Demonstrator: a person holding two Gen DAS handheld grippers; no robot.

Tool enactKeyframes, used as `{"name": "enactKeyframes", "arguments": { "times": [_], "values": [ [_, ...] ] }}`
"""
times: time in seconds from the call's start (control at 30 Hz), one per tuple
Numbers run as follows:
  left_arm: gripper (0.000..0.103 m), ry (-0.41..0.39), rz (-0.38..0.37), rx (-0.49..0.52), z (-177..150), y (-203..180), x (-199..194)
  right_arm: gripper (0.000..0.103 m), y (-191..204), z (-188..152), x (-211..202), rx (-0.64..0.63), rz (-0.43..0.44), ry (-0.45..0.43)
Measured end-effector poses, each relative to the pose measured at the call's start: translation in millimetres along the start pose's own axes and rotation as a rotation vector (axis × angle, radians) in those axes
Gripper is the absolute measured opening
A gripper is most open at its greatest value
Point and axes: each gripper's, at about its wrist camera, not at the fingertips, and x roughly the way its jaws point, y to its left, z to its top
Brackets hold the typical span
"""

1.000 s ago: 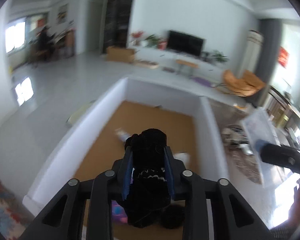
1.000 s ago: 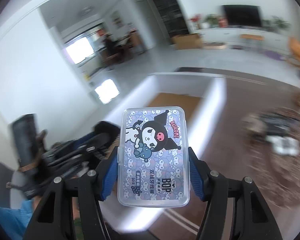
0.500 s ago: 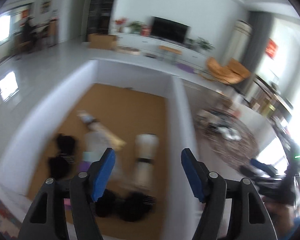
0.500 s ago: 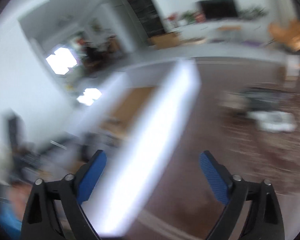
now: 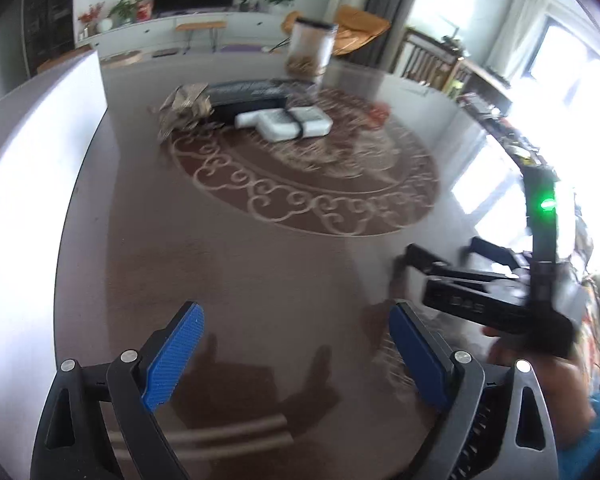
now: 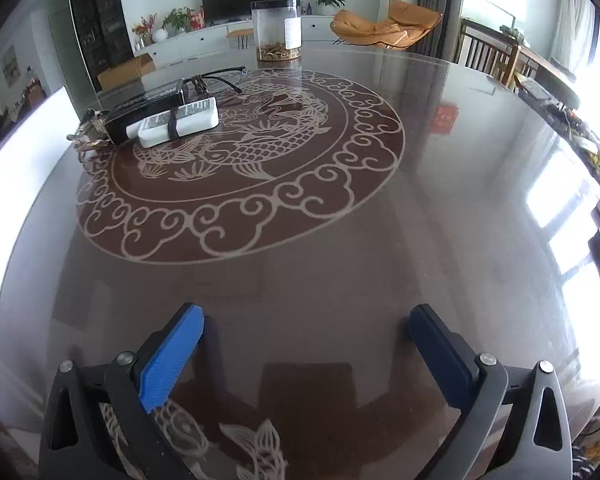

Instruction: Organize objects

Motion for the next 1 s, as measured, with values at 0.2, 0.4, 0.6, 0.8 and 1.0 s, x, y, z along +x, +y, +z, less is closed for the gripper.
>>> {"name": "enactKeyframes", "arguments": {
  "times": [0.2, 0.4, 0.6, 0.8, 1.0],
  "values": [
    [0.094, -0.027, 0.135, 0.025, 11, 13, 28, 0.103, 27, 13, 12, -0.051, 0.034, 0.004],
    [0.094, -0.014, 0.145, -0.029, 28, 41, 53, 0.103, 35, 13, 16, -0.048, 0.035, -0.021],
    [0.097, -0.034, 0.168, -0.031, 28, 49, 52, 0.103, 35, 12, 17, -0.049, 0.037, -0.027],
    [0.103, -0.014, 0.214, 0.019, 24, 43, 58, 0.103, 35, 12, 17, -0.050, 0.035, -0.027],
    [0.103, -0.015, 0.199, 0.045, 19, 51, 52, 0.103, 35, 13, 17, -0.050, 0.034, -0.028]
  ]
}}
